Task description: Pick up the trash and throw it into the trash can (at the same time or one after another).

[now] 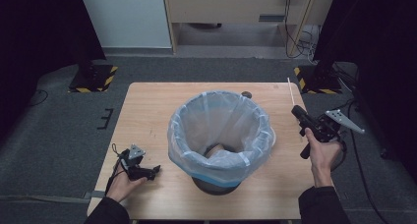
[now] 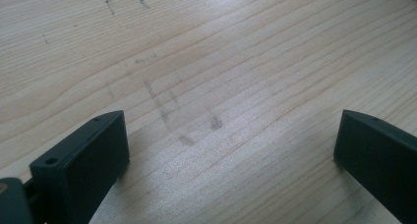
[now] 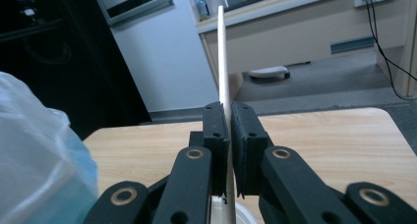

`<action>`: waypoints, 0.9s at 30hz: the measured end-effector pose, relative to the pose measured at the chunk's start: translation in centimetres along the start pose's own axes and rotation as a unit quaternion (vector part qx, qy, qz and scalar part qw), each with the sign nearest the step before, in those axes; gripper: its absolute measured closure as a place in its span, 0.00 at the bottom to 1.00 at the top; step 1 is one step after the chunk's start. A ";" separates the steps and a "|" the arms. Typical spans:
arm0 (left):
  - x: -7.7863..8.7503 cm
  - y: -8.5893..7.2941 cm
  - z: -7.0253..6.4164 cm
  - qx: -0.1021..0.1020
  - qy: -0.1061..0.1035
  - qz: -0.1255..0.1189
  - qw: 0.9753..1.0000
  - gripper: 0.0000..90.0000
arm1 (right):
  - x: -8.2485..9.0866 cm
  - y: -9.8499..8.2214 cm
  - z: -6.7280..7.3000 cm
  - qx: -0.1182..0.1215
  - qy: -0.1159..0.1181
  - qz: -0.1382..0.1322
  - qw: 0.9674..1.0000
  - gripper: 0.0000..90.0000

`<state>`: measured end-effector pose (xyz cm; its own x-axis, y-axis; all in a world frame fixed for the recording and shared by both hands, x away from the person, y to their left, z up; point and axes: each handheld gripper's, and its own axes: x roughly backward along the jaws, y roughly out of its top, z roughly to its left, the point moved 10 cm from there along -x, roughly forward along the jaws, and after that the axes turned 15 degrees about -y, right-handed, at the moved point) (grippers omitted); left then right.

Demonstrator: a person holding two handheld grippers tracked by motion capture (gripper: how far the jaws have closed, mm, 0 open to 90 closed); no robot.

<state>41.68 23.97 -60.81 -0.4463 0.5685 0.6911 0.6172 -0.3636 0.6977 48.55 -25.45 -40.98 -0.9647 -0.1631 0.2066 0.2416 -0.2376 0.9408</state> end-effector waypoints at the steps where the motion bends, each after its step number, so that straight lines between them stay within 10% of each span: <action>1: 0.0 0.0 0.0 0.000 0.000 0.000 1.000 0.00 | 0.1 0.2 0.2 0.002 0.002 -0.003 1.000 0.96; 27: 0.0 0.0 0.0 0.000 0.000 0.000 1.000 0.00 | 4.5 6.6 4.8 -0.003 0.073 -0.095 0.993 0.96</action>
<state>41.69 23.97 -60.81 -0.4462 0.5684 0.6913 0.6170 -0.3641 0.6977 45.28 -23.17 -32.53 -0.9675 -0.2524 -0.0163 0.0579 -0.2835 0.9572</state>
